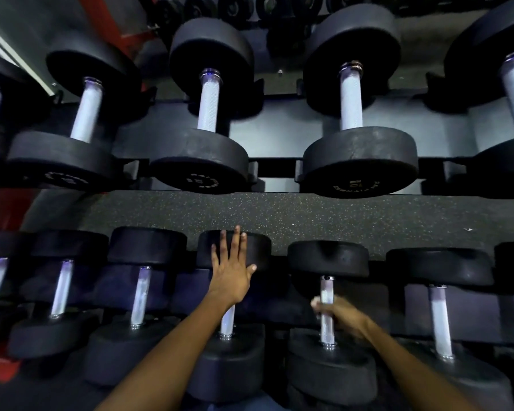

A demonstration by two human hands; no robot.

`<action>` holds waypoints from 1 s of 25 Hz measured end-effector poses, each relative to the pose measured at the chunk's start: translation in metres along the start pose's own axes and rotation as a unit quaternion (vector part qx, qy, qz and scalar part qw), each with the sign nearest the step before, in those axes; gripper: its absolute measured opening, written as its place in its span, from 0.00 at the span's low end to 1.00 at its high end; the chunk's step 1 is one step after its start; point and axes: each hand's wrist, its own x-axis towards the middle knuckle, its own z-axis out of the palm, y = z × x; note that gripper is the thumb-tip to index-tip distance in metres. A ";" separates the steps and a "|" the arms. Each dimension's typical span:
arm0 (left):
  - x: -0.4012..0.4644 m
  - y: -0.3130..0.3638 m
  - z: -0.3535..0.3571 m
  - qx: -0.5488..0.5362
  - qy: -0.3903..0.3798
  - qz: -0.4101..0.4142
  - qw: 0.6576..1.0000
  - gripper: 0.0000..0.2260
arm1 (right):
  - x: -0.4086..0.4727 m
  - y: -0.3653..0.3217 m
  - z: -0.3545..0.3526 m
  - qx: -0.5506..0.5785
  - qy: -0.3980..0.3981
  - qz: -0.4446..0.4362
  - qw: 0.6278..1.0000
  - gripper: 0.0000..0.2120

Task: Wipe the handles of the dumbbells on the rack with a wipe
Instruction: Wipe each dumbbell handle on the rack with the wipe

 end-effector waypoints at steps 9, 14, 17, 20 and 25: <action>0.001 -0.003 0.000 0.013 0.019 0.015 1.000 0.46 | -0.027 0.013 -0.026 -0.068 0.281 -0.058 0.956 0.05; 0.002 -0.004 0.002 0.013 0.024 0.017 0.999 0.48 | 0.014 -0.024 0.070 -0.048 0.284 -0.048 0.956 0.33; 0.003 -0.005 0.004 0.022 0.028 0.022 0.999 0.49 | 0.025 -0.033 0.077 -0.137 0.323 0.056 0.935 0.41; 0.004 -0.007 0.007 0.026 0.040 0.019 0.999 0.49 | 0.019 -0.043 0.064 -0.060 0.351 0.062 0.932 0.30; 0.004 -0.005 0.008 0.028 0.032 0.020 0.999 0.47 | 0.018 -0.032 0.056 -0.040 0.278 0.027 0.959 0.32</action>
